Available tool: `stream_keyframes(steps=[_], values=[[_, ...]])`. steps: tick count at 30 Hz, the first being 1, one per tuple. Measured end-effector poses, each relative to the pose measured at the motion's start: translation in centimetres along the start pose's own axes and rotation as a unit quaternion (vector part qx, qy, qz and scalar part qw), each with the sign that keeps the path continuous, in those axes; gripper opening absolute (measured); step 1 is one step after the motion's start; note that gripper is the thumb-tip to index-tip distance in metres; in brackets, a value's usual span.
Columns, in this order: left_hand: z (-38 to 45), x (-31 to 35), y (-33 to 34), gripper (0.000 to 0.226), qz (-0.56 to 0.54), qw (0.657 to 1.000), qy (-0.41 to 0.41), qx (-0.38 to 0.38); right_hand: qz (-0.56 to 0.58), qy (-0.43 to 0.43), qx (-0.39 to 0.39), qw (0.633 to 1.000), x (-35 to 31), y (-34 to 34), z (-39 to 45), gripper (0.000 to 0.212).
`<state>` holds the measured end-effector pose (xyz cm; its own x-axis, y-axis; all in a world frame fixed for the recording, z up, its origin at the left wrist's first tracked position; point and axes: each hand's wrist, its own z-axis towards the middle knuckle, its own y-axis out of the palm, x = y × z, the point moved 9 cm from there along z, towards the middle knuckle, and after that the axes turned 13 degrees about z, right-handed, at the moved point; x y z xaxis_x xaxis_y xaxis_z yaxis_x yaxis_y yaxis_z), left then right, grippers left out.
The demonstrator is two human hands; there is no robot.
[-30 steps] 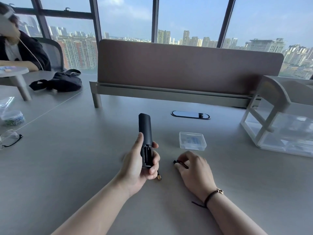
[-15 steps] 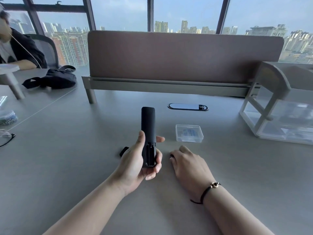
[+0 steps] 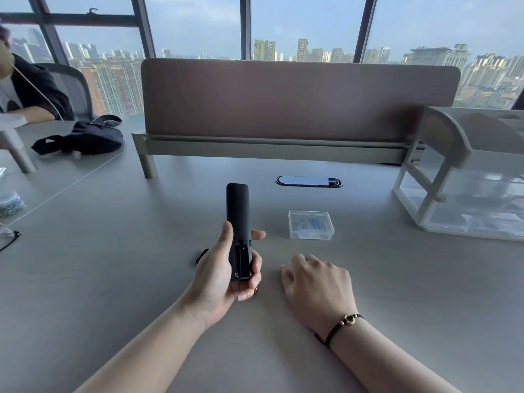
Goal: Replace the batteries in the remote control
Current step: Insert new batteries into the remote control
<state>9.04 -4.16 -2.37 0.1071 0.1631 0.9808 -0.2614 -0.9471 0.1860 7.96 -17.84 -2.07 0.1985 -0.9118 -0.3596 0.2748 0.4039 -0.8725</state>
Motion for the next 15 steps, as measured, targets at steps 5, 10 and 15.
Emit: stream_keyframes(steps=[5, 10, 15], values=[[-0.1, 0.0, 0.1, 0.067, -0.008, 1.0, -0.003, -0.001, -0.023, 0.006, -0.019, 1.0, 0.1, -0.2, -0.2, 0.038], [-0.2, 0.1, 0.0, 0.067, -0.007, 1.0, -0.005, 0.0, -0.014, 0.016, -0.014, 1.0, 0.2, -0.5, 0.0, 0.048], [-0.4, -0.1, 0.5, 0.055, 0.007, 1.0, -0.017, -0.008, 0.211, 0.055, 0.049, 0.975, 2.6, -1.5, 0.8, 0.061]])
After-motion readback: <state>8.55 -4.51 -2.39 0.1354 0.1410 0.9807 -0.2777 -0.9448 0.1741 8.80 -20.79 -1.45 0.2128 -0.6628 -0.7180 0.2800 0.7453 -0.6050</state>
